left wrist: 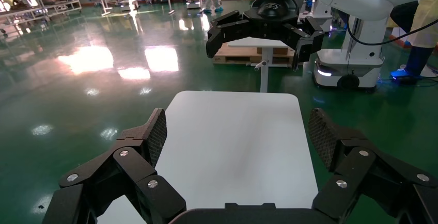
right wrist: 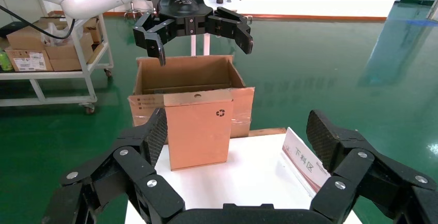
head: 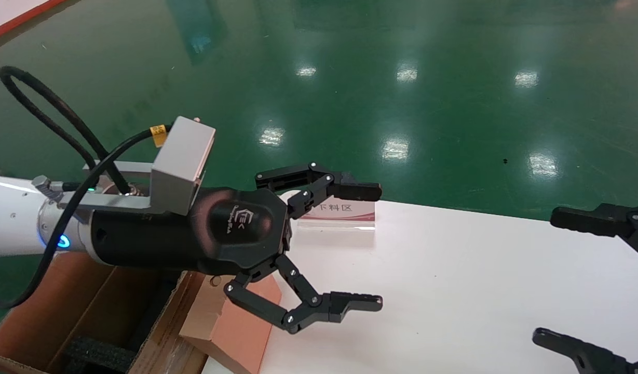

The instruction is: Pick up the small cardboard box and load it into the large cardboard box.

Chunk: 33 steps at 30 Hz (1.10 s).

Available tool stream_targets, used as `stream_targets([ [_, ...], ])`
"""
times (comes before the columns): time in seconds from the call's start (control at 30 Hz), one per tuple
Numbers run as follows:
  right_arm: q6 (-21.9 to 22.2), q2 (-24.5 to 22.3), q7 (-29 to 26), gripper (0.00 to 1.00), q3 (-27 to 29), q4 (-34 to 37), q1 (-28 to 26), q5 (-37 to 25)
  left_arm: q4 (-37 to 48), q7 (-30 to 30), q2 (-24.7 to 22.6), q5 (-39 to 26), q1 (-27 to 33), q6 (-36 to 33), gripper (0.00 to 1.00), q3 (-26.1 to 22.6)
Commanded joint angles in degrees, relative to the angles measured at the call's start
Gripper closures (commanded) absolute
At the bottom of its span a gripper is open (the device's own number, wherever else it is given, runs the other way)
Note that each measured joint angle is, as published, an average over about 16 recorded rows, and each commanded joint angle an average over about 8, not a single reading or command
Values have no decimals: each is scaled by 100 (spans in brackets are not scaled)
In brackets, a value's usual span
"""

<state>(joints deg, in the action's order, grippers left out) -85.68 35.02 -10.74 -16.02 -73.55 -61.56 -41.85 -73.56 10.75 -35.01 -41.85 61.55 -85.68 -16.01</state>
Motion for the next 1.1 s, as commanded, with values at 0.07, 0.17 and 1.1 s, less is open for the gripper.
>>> stream_targets([
  [0.07,0,0,0,0,0,0,0,0,0,0,0,0,0,0,0,0],
  [0.17,0,0,0,0,0,0,0,0,0,0,0,0,0,0,0,0],
  [1.1,0,-1,6,0,-9,6,-5,4,-405,1733,138,-2991,1630,-142,0,-1277],
])
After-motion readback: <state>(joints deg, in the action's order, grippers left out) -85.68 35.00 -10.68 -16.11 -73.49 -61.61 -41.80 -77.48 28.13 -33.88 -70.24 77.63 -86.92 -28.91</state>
